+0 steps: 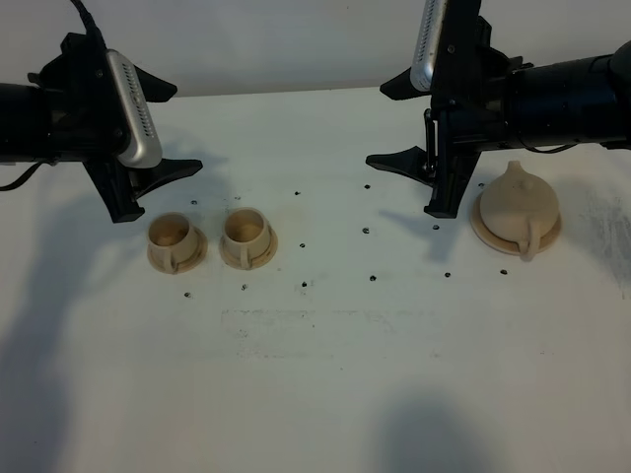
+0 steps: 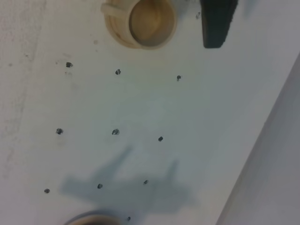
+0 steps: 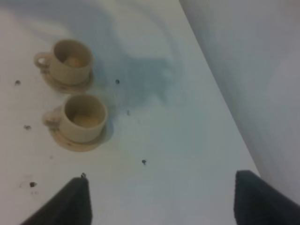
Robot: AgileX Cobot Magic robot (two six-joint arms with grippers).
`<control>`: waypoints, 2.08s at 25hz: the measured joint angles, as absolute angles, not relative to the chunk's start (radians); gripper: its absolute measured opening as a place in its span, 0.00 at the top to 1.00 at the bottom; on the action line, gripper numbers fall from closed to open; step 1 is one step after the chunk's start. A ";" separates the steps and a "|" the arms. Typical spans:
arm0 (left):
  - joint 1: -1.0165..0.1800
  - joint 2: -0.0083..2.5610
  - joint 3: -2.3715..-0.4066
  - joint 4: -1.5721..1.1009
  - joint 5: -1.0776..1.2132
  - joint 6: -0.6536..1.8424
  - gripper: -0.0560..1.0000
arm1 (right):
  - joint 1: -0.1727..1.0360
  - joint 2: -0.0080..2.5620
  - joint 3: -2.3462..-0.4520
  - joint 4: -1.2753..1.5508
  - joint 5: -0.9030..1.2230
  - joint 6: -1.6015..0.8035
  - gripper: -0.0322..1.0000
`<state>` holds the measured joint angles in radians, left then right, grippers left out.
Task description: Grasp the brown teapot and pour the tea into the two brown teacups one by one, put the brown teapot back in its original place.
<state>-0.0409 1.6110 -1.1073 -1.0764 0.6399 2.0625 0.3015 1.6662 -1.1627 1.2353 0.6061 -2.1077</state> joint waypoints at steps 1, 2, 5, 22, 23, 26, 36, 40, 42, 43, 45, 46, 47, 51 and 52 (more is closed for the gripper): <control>-0.041 1.611 -1.107 -1.076 0.640 2.062 0.29 | 0.302 1.666 -1.163 1.235 0.606 -2.108 0.38; -0.041 1.611 -1.107 -1.076 0.640 2.062 0.29 | 0.302 1.666 -1.163 1.235 0.606 -2.108 0.38; -0.041 1.611 -1.107 -1.076 0.640 2.062 0.29 | 0.302 1.666 -1.163 1.235 0.606 -2.108 0.38; -0.041 1.605 -1.107 -1.076 0.639 2.062 0.29 | 0.302 1.666 -1.163 1.235 0.606 -2.108 0.39; -0.041 1.605 -1.107 -1.076 0.639 2.061 0.29 | 0.302 1.666 -1.163 1.236 0.606 -2.108 0.39; -0.041 1.603 -1.107 -1.076 0.636 2.011 0.29 | 0.302 1.666 -1.163 1.244 0.606 -2.095 0.39; -0.041 1.521 -1.107 -1.033 0.490 1.691 0.30 | 0.302 1.650 -1.163 1.253 0.493 -1.880 0.39; -0.041 1.490 -1.107 -0.967 0.462 1.542 0.33 | 0.302 1.610 -1.163 1.246 0.409 -1.750 0.39; -0.041 1.490 -1.107 -0.926 0.452 1.461 0.36 | 0.302 1.588 -1.163 1.222 0.385 -1.683 0.39; -0.041 1.490 -1.107 -0.903 0.448 1.430 0.38 | 0.302 1.578 -1.163 1.203 0.376 -1.653 0.39; -0.041 1.490 -1.107 -0.871 0.435 1.364 0.41 | 0.302 1.555 -1.163 1.160 0.367 -1.570 0.40; -0.041 1.490 -1.107 -0.856 0.434 1.334 0.43 | 0.302 1.543 -1.163 1.131 0.366 -1.522 0.40; -0.041 1.490 -1.107 -0.843 0.434 1.307 0.44 | 0.302 1.532 -1.163 1.096 0.365 -1.478 0.40; -0.041 1.490 -1.107 -0.791 0.435 1.203 0.47 | 0.302 1.493 -1.163 0.924 0.371 -1.258 0.41; -0.041 1.490 -1.107 -0.787 0.435 1.174 0.47 | 0.302 1.486 -1.163 0.883 0.378 -1.202 0.41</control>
<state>-0.0409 1.4898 -1.1073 -0.7869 0.4350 1.1736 0.3015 1.4859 -1.1630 0.8833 0.3775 -1.2018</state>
